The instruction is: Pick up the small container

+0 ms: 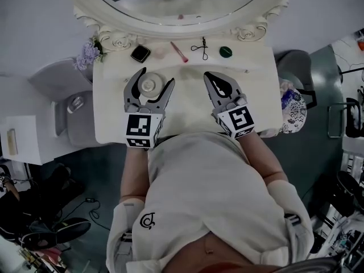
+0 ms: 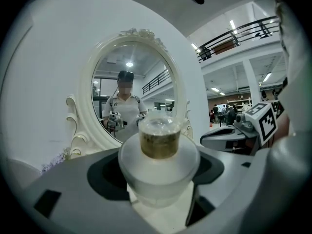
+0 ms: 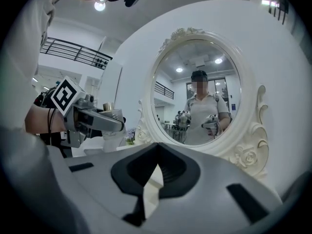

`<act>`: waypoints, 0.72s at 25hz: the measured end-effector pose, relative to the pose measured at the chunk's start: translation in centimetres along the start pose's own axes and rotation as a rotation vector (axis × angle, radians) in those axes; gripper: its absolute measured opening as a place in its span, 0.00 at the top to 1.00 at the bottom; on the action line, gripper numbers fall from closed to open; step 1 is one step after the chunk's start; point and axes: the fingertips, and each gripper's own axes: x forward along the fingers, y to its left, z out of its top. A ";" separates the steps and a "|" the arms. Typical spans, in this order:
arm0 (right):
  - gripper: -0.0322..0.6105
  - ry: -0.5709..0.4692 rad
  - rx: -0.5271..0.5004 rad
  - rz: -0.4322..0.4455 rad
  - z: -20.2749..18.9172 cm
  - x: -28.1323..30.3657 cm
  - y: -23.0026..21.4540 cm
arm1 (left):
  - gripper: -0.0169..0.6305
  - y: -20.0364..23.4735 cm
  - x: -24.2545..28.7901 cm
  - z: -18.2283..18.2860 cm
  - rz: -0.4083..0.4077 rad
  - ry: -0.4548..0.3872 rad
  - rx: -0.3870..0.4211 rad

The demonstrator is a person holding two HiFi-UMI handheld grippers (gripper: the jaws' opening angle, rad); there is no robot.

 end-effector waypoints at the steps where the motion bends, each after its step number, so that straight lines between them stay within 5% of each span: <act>1: 0.94 -0.005 0.009 0.001 0.2 -0.2 0.1 | 0.43 -0.1 -0.2 0.2 0.002 -0.005 0.000; 18: 0.94 -0.021 0.000 0.014 1.6 -1.2 1.3 | 0.43 -0.8 -1.3 1.3 0.004 -0.035 -0.004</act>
